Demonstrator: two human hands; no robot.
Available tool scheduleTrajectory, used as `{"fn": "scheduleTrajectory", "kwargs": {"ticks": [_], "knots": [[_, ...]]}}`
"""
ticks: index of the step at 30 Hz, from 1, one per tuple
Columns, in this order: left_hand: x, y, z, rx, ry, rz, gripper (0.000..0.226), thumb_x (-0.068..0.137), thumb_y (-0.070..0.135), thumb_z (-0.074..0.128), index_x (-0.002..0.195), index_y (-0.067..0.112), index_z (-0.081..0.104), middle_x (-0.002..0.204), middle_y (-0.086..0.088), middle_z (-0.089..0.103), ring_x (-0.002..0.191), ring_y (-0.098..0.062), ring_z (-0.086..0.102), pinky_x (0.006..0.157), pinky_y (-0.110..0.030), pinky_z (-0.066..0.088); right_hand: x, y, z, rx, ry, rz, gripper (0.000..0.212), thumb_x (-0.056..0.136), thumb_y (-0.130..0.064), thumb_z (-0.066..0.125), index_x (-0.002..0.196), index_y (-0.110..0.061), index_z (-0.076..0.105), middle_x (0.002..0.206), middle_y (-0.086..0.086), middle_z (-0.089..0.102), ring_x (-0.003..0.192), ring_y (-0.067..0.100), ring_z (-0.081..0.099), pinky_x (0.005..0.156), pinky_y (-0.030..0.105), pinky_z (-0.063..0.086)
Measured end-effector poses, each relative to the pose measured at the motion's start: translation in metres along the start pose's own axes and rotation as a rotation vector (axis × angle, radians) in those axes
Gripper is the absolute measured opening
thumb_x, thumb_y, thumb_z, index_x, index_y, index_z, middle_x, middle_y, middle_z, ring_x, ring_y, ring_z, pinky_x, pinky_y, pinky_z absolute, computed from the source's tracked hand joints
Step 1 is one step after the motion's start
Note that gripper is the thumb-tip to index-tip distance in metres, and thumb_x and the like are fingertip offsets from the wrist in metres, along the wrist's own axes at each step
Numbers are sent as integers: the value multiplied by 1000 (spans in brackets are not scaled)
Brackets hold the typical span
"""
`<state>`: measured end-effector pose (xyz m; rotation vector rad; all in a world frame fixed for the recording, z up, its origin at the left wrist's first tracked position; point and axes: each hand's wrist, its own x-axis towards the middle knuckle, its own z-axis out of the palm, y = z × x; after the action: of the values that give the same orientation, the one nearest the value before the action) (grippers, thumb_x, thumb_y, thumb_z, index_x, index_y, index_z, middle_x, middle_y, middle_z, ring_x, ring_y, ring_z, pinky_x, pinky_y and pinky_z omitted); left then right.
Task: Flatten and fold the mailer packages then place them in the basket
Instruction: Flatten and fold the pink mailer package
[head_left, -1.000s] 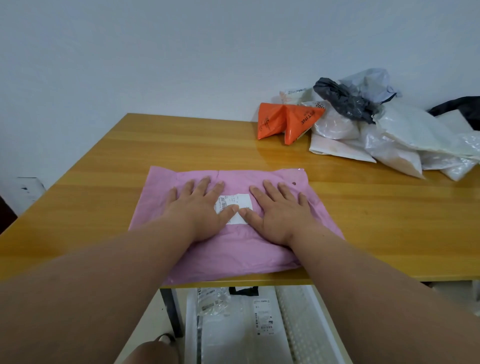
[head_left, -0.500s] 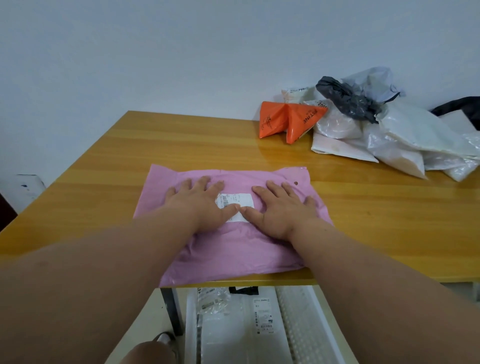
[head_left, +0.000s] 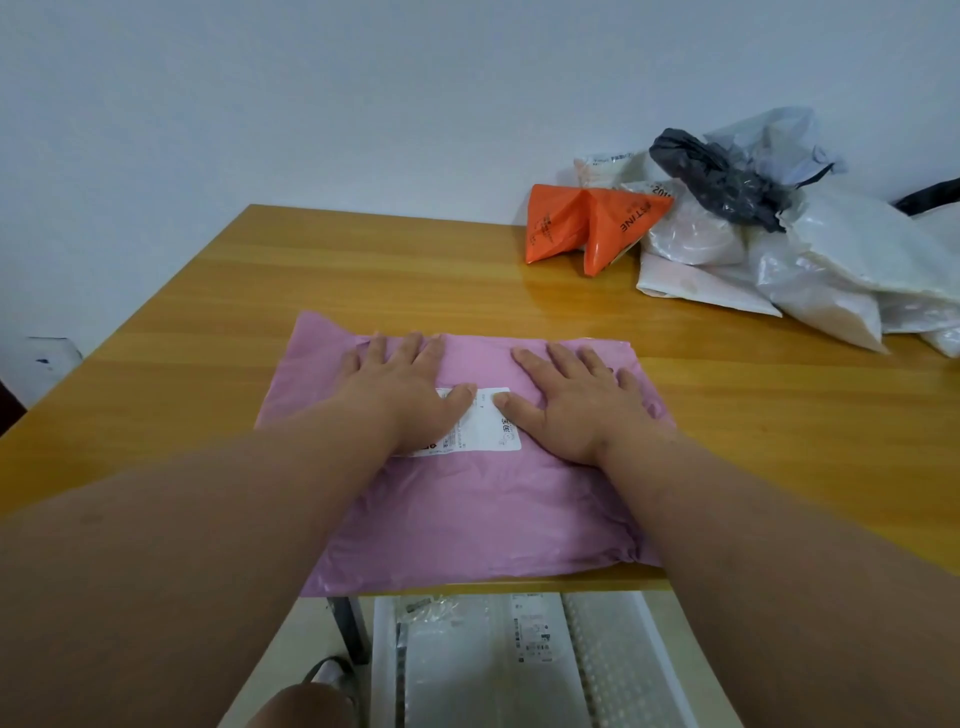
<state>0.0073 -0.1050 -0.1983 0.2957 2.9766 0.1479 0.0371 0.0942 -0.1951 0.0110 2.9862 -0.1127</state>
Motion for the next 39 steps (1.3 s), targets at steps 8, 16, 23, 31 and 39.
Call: {"fn": "scheduleTrajectory", "kwargs": {"ticks": [8, 16, 23, 31, 39], "knots": [[2, 2, 0, 14, -11, -27, 82, 91, 72, 20, 156, 28, -3, 164, 7, -7, 150, -30, -9, 119, -54, -2, 0, -2, -1, 5, -19, 30, 82, 83, -83, 18, 154, -44, 4, 164, -10, -5, 151, 22, -7, 117, 60, 1], [-10, 3, -7, 52, -7, -16, 85, 90, 75, 14, 157, 26, -2, 164, 6, -13, 150, -24, -14, 119, -54, -4, -8, -5, -11, -168, 26, 5, 81, 84, -82, 9, 154, -42, 3, 164, -6, -7, 151, 23, -10, 115, 61, -12], [-47, 9, -14, -11, 12, -14, 75, 94, 69, 21, 156, 31, 5, 164, 2, 2, 148, -30, 6, 114, -53, 16, -45, -26, -22, 45, 110, -38, 74, 88, -76, 28, 151, -39, 24, 165, -1, 6, 150, 28, 8, 118, 58, 1], [-79, 10, 4, -17, -86, 10, 78, 87, 78, 17, 153, 44, -7, 163, 8, -14, 150, -29, -12, 118, -57, -4, -87, -11, -10, 16, -137, -23, 109, 61, -99, 28, 151, -49, -6, 162, -12, -19, 149, 27, -17, 113, 67, -3], [-84, 9, 17, 39, 8, 44, 95, 72, 92, 13, 152, 44, -9, 163, 8, -14, 150, -30, -11, 117, -59, -4, -92, -5, 9, -18, -88, -14, 116, 53, -102, 24, 150, -49, -12, 160, -14, -22, 148, 24, -22, 112, 66, -9]]}}
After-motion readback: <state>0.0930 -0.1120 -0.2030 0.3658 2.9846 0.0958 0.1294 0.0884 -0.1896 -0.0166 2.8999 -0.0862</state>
